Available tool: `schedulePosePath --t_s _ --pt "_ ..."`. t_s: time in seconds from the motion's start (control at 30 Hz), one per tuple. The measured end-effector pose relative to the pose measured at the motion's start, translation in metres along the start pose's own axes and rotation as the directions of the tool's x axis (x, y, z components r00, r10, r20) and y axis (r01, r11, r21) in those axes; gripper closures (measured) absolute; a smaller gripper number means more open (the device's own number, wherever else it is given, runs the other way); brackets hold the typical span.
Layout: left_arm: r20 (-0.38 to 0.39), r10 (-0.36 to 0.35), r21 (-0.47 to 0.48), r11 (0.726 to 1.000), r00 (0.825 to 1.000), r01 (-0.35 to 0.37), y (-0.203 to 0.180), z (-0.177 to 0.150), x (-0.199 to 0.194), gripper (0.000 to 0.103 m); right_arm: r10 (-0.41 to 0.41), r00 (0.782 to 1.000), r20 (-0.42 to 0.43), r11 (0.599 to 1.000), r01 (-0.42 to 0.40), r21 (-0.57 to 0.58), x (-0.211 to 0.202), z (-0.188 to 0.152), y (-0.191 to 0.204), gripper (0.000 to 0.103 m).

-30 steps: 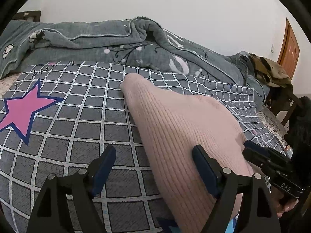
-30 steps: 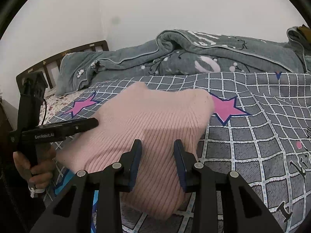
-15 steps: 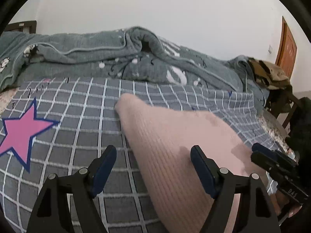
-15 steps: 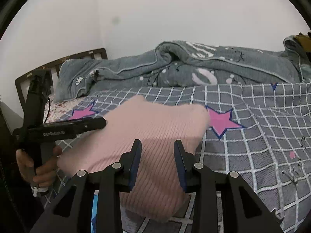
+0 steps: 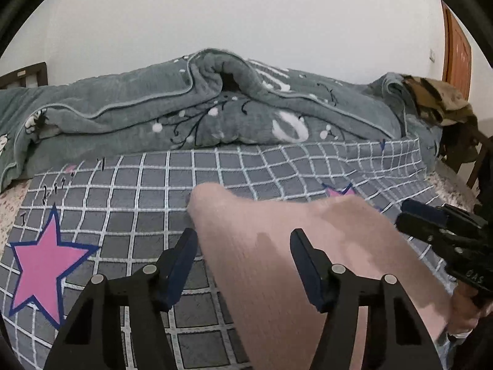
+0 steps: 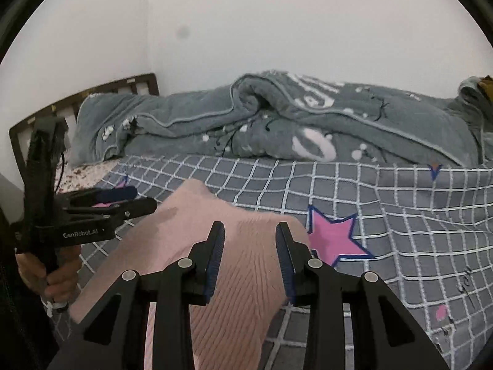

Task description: Fold small clothes

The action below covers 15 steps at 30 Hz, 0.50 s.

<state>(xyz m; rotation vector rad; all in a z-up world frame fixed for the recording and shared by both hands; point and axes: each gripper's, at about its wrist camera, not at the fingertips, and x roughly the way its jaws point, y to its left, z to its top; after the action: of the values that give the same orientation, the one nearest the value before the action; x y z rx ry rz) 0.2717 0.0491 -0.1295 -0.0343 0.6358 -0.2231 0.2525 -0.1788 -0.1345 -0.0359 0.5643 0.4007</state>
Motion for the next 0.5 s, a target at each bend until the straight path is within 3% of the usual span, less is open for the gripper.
schedulePosePath --t_s 0.17,0.5 --pt "-0.061 -0.009 -0.004 1.0 0.998 0.009 0.003 -0.012 0.019 0.045 -0.005 0.996 -0.089 0.999 0.008 0.034 0.036 -0.027 -0.011 0.069" --pt "-0.074 -0.019 -0.036 0.999 0.997 0.016 0.001 -0.012 0.031 0.043 0.028 0.998 -0.055 0.996 -0.023 0.087 0.029 -0.031 -0.02 0.066"
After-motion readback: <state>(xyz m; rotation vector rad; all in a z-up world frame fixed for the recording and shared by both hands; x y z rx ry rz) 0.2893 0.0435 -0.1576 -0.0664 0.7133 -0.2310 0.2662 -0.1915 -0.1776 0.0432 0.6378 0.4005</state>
